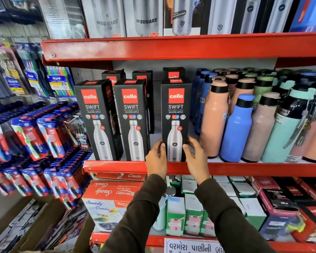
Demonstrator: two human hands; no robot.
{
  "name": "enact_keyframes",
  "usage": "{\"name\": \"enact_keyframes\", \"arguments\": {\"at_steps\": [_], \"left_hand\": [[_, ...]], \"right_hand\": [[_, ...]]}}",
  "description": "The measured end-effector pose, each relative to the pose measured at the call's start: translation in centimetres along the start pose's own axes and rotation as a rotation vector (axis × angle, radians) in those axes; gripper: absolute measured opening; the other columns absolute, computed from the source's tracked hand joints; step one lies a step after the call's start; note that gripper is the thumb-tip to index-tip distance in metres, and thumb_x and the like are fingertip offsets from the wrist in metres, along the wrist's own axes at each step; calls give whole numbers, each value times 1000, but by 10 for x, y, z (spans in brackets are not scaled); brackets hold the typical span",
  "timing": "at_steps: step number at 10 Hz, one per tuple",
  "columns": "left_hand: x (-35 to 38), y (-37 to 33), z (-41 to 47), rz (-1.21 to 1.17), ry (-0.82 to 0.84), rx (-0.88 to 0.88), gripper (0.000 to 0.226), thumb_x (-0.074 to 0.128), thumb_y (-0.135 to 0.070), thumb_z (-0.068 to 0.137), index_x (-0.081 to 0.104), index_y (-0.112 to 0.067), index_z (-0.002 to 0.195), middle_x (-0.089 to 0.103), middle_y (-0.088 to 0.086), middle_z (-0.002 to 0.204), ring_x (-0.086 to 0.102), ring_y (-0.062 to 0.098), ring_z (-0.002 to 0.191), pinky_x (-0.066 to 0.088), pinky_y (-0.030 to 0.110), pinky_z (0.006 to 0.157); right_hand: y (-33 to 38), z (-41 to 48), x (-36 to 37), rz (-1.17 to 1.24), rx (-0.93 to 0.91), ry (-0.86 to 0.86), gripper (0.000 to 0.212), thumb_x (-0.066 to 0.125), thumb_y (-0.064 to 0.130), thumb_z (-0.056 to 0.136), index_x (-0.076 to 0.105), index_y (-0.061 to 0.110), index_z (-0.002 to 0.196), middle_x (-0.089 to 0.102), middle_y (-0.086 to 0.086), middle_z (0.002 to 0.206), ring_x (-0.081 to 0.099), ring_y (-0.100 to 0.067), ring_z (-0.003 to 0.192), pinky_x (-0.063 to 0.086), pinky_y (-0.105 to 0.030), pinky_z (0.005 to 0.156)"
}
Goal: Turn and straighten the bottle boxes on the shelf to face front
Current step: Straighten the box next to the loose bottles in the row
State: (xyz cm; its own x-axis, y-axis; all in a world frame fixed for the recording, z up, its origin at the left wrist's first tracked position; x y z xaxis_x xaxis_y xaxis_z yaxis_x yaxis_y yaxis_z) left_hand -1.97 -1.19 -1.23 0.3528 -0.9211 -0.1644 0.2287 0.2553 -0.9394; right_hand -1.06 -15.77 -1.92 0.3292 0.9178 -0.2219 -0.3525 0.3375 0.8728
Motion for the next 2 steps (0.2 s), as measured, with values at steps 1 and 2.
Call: {"name": "enact_keyframes", "arguments": {"at_steps": [1,2], "left_hand": [[-1,1,1,25,-10,7,40,48,-27,104,55,-11,140,63,8,137,52,4,116,37,16,99],[-5,-9,-7,-4,-61,83,41,45,-19,104,47,-13,145,56,6,145,51,13,134,34,18,108]], "right_hand": [[2,-3,0,-47,17,16,37,55,19,101,55,17,138,61,2,133,54,9,111,34,9,81],[22,-2,-14,-60,31,16,36,53,22,102,55,16,137,62,-5,133,57,-9,105,42,-11,88]]}}
Point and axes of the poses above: each hand's wrist, its own z-axis towards the middle knuckle, its own x-axis out of the palm, y = z × x, the point moved 2 cm from there along z, towards the middle knuckle
